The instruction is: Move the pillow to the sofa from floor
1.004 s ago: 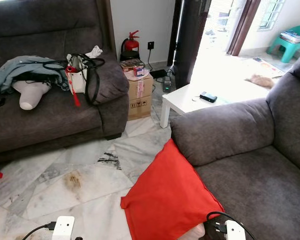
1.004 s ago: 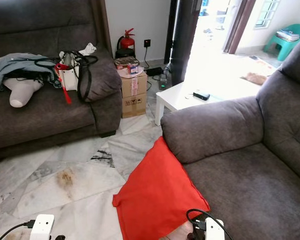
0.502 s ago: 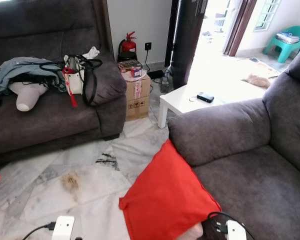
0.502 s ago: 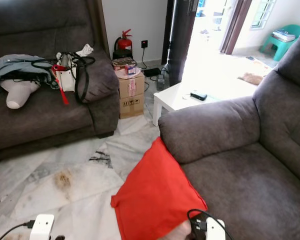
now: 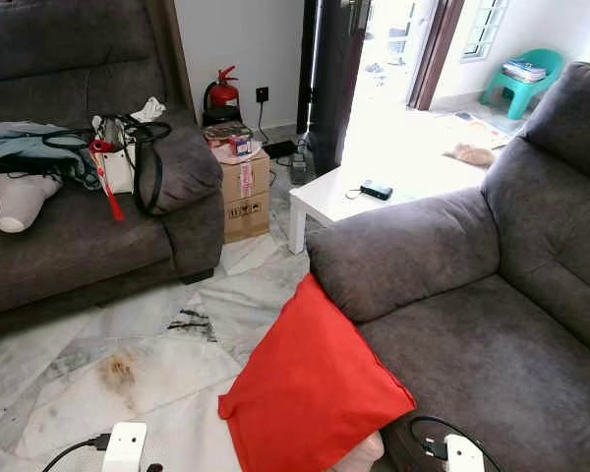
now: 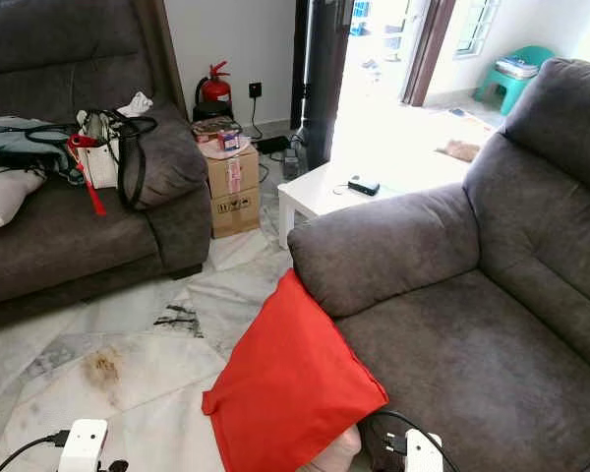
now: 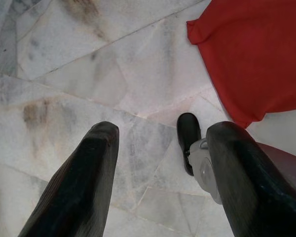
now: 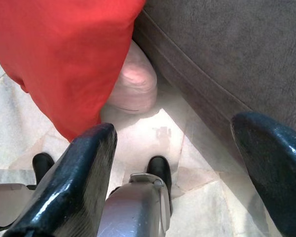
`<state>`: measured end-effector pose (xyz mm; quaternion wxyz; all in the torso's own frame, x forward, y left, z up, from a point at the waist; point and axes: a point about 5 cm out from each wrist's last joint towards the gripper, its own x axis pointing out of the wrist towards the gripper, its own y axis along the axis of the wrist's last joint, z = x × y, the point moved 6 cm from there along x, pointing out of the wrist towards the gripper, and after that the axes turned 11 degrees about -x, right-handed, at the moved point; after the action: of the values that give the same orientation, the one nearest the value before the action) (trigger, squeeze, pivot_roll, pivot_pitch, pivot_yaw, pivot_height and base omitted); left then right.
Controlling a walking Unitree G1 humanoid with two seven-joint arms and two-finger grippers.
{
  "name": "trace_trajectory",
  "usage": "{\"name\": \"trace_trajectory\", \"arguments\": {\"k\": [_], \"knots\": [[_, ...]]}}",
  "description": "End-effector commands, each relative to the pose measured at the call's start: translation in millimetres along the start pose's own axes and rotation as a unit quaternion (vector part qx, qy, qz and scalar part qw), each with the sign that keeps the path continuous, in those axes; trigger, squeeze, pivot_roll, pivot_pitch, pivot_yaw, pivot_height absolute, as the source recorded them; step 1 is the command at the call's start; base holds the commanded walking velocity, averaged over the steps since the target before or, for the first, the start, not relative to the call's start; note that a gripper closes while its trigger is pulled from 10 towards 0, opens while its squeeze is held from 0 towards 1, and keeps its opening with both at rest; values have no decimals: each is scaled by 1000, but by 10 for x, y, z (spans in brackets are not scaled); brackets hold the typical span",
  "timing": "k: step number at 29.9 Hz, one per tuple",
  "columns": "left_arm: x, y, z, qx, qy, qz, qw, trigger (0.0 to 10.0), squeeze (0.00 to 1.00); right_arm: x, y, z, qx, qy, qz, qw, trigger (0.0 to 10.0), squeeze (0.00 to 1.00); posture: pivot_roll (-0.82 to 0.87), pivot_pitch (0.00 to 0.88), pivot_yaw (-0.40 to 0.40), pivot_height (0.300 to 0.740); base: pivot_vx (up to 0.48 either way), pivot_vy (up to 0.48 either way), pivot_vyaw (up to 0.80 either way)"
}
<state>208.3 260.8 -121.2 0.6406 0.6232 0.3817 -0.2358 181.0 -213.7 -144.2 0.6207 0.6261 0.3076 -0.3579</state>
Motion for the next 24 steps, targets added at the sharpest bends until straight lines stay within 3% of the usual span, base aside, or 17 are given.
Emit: {"name": "trace_trajectory", "arguments": {"k": [1,24], "knots": [[-7,-54,-8,1,2,-10,1000,10000,0,1,16,11,-2,-3,3,1000,10000,0,-34,0,-30,740,259,0,0],[-6,-60,-2,-2,2,-11,1000,10000,0,0,9,17,-1,-2,1,1000,10000,0,-34,5,-34,740,282,0,0]]}}
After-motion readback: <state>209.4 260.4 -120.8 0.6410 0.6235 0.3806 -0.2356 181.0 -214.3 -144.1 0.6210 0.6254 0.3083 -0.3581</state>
